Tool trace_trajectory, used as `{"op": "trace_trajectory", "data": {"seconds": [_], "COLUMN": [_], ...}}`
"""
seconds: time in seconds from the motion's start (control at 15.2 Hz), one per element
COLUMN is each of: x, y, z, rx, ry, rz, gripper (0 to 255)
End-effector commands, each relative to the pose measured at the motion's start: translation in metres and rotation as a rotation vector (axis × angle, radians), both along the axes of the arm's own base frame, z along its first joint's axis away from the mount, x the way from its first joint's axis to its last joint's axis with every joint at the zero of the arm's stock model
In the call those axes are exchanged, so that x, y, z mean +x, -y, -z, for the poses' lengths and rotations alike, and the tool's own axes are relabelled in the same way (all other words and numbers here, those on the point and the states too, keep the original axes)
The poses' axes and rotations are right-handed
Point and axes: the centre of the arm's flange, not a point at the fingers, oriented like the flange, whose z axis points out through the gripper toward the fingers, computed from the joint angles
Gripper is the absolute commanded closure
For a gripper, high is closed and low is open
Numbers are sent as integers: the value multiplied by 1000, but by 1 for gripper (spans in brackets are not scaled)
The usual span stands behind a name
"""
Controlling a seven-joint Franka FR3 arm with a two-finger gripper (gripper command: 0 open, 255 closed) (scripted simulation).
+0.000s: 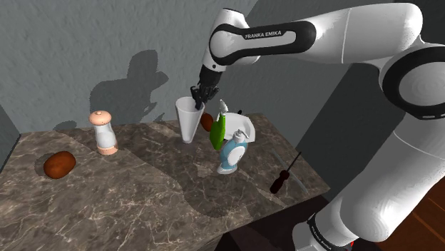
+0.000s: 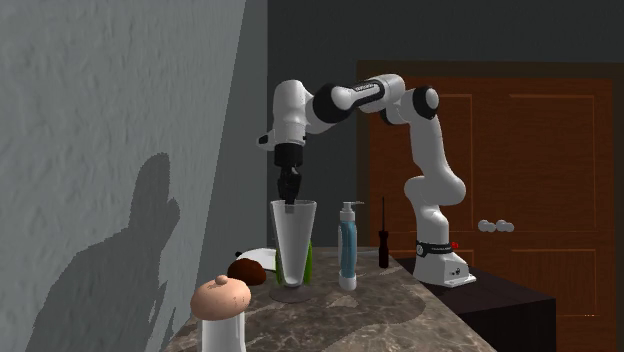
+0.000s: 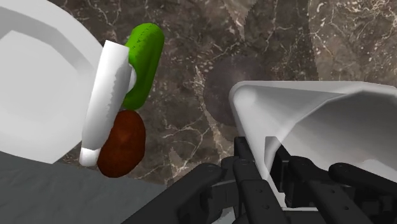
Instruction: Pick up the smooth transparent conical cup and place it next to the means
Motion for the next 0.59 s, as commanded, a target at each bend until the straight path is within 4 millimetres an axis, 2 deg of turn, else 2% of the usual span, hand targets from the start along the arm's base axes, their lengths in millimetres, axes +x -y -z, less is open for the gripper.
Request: {"op": "trace_trajectory", "data": {"seconds": [0.0,0.53], "x": [-1,-1], "y": [0,0], "z": [-11,-53], "rx": [0,0], "ry": [1,1], "rz": [0,0], "gripper": [255,255]}}
